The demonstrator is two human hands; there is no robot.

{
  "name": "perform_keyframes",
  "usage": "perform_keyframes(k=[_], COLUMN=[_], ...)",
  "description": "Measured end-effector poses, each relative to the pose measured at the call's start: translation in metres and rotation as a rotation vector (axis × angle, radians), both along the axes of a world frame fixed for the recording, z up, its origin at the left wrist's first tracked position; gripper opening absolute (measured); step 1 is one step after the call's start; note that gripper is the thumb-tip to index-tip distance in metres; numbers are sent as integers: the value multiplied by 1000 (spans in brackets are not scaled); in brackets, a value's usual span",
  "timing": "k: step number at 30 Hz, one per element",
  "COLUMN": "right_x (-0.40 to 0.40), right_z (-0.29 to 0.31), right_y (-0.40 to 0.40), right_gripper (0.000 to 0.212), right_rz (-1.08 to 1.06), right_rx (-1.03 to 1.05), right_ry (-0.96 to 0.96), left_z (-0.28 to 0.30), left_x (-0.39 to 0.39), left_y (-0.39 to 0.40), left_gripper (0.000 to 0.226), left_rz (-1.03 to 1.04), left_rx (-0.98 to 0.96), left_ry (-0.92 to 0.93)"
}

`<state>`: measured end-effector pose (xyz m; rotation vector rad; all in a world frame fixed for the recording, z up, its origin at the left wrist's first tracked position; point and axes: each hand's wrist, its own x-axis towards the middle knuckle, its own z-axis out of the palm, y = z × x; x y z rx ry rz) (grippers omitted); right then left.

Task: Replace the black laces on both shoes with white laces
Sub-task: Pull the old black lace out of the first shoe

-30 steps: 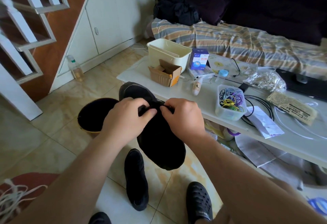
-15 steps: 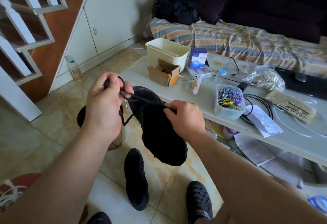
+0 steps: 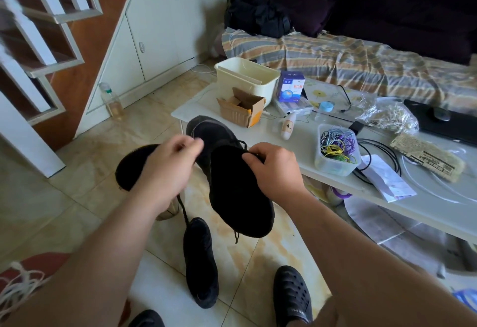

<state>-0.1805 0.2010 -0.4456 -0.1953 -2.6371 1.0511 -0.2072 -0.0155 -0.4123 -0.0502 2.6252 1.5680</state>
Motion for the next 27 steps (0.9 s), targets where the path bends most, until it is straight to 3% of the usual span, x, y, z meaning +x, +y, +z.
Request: perform_keyframes(k=[2,3,6,11,21,25,27], right_x=[1,2,6,11,12,9,5], right_z=[4,6,8,8,1,-3,-9], right_y=[-3,-5,-13,-20,-30,-29,-30], right_gripper=[15,15,16,16,17,16,17], right_rz=[4,12,44,74,85,113,117], right_rx=[-80,-116,-193,-176,-92,134,219], right_ry=[3,-6,-43,-50,-54,-71,-131], left_z=[-10,-11,-12,-15,-32,-29,-21], left_x=[4,6,5,-2,-8,0,5], left_y=[3,6,10,13,16,28,32], left_gripper=[26,22,21,27,8,19,14], left_rz=[-17,31,93,46,-60,-130,-150], left_rx=[-494,-614,-585,-741,-759,-562,-386], left_ry=[213,376,645,601,677,770,690])
